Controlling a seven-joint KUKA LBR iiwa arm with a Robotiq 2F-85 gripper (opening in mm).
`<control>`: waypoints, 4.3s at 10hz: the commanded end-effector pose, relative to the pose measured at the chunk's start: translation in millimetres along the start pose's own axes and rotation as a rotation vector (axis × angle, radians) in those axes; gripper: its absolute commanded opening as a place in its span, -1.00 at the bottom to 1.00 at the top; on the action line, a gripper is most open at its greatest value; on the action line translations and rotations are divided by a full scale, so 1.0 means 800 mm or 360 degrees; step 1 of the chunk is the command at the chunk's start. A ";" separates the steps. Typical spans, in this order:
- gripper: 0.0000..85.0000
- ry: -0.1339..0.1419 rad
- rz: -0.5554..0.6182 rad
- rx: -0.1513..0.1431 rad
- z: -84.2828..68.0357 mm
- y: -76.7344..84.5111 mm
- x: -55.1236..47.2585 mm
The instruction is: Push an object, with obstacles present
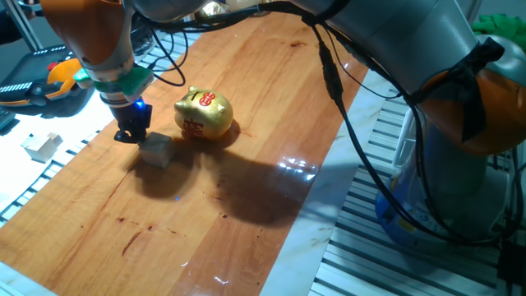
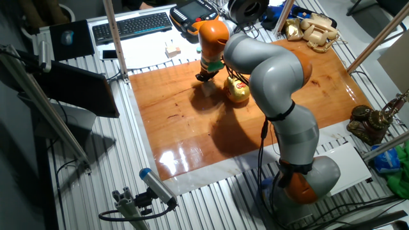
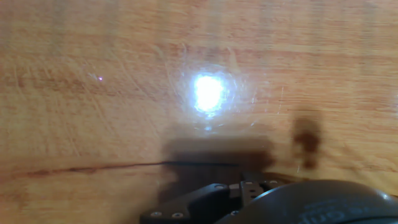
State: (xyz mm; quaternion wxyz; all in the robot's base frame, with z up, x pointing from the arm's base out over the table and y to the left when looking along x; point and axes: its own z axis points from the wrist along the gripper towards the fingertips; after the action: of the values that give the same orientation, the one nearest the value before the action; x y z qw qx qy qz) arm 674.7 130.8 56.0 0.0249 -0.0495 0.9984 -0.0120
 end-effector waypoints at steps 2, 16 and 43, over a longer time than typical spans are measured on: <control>-1.00 0.0007 0.0000 -0.0006 -0.002 -0.003 0.003; -1.00 0.0032 0.0044 0.0000 -0.005 -0.010 0.030; -1.00 0.0032 0.0278 0.0002 -0.002 -0.003 0.044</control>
State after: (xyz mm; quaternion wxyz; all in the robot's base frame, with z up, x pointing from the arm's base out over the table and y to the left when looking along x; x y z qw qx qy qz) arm 639.1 125.1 56.1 0.0159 0.0379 0.9991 -0.0108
